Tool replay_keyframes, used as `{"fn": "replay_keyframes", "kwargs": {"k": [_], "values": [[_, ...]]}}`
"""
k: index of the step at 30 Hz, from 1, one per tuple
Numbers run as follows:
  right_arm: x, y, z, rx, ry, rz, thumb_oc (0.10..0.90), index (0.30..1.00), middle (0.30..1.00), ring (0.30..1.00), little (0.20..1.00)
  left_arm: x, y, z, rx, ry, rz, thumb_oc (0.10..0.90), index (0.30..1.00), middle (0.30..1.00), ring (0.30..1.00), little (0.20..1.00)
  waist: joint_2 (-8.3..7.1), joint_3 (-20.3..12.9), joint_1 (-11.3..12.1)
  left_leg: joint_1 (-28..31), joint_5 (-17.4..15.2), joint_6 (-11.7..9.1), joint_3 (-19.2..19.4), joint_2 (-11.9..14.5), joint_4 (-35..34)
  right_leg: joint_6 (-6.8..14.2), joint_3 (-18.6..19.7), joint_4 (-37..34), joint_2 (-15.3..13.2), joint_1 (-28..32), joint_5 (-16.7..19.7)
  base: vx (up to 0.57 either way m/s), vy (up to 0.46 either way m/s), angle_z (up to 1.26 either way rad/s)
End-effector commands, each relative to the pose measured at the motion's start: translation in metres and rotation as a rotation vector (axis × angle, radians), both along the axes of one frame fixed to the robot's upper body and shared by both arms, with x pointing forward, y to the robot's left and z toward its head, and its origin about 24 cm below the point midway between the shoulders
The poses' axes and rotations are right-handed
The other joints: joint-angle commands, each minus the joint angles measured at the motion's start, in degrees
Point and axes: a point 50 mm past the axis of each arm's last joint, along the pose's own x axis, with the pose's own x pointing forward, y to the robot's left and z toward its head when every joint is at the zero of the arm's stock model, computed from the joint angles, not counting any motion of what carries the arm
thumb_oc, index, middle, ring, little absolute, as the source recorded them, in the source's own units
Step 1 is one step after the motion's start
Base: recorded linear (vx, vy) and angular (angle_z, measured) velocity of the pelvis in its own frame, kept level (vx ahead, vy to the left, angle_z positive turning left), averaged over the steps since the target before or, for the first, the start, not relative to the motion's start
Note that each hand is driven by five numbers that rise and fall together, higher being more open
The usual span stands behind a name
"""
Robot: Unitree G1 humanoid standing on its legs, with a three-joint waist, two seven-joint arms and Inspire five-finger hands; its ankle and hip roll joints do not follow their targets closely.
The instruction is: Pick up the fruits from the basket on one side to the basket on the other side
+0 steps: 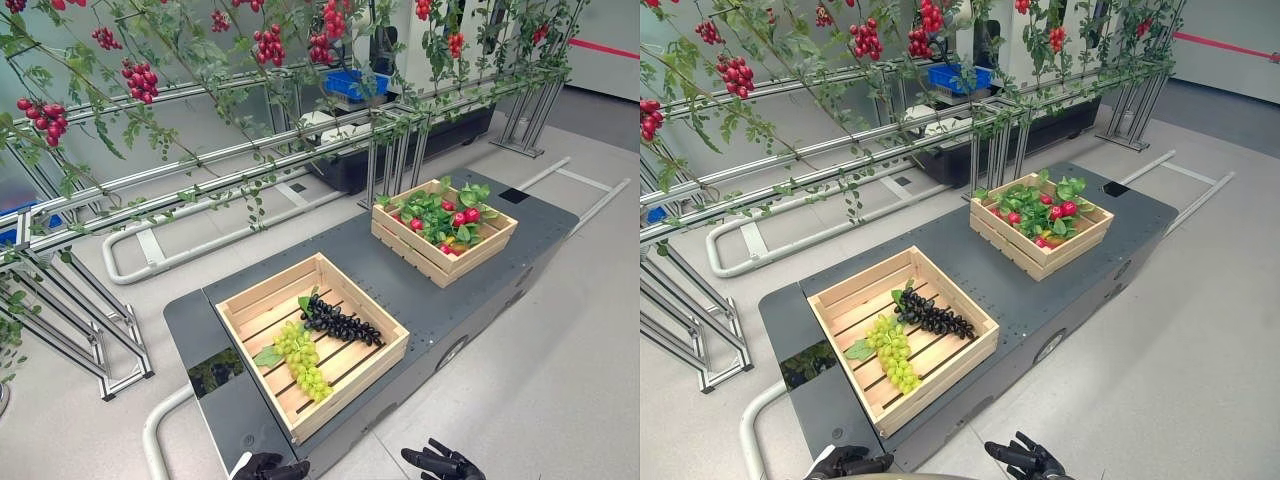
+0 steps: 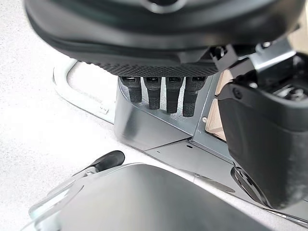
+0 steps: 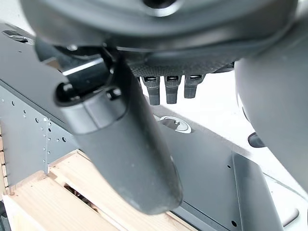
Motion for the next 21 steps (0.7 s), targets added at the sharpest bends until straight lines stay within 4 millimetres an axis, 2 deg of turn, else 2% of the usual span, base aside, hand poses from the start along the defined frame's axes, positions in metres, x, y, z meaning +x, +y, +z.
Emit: {"fn": "replay_keyframes", "kwargs": {"k": [1,15,21], "values": [[0.028,0.017,0.004,0.035,-0.046,0.09,0.8,0.9,0.9,0.9,0.9,0.039,-0.022,0.007,-0.047,-0.146,-0.005,0.8,0.9,0.9,0.9,0.9,-2.28,3.14,0.02,-0.05,-5.12,2.91,0.93,-3.85,0.52,0.01,0.64,0.41,-0.66,5.93,-7.39,0.0,0.0,0.0],[0.025,0.018,0.003,0.038,-0.038,0.098,0.8,0.9,0.9,0.9,0.9,0.034,-0.015,0.007,0.01,-0.169,0.108,0.8,0.9,0.9,0.9,0.9,-2.33,3.48,0.36,-0.05,-5.03,2.84,0.38,-3.83,0.52,-0.31,0.46,0.41,-0.48,6.08,-7.47,0.0,0.0,0.0],[0.026,0.018,0.003,0.038,-0.036,0.079,0.8,0.9,0.9,0.9,0.9,0.033,-0.007,0.01,0.06,-0.23,0.311,0.8,0.9,0.9,0.9,0.9,-2.23,3.69,0.71,-0.06,-4.85,2.91,-0.04,-3.99,0.52,-0.51,0.25,0.41,-0.58,6.25,-7.47,0.0,0.0,0.0]]}}
